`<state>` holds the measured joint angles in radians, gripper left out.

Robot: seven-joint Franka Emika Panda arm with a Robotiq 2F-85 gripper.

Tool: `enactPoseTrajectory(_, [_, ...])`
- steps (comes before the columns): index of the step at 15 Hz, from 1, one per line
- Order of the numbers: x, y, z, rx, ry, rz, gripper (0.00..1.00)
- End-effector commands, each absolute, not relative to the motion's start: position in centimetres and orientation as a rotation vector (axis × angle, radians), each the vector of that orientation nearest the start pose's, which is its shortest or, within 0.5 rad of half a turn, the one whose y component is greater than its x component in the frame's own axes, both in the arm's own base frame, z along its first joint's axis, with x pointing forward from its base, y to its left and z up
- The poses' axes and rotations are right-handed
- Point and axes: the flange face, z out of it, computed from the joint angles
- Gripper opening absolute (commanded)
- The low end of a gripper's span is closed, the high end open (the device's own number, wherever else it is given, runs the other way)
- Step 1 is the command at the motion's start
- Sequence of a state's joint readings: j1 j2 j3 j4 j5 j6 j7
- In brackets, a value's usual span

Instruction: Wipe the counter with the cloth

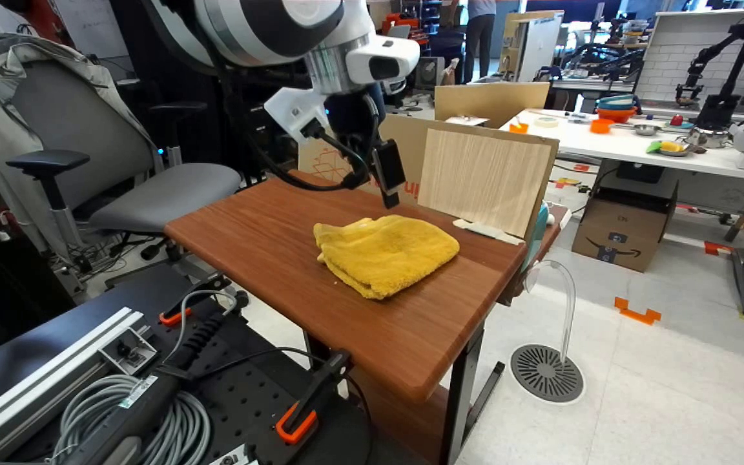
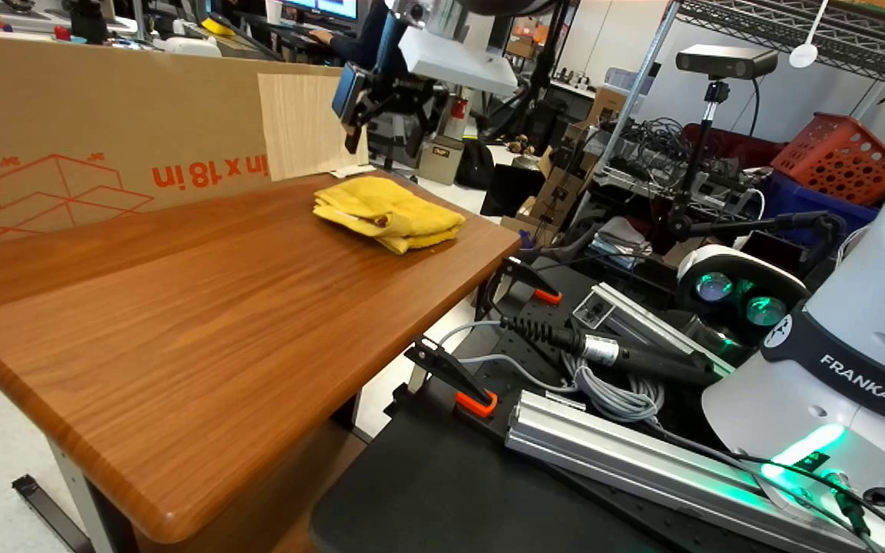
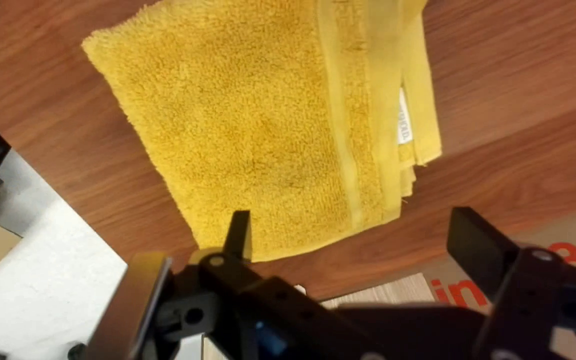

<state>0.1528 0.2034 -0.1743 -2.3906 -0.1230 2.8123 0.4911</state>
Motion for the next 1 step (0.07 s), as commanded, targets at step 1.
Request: enactPoseTrajectory(1, [52.03, -0.69, 26.59, -3.078, 0.621, -0.382, 1.00])
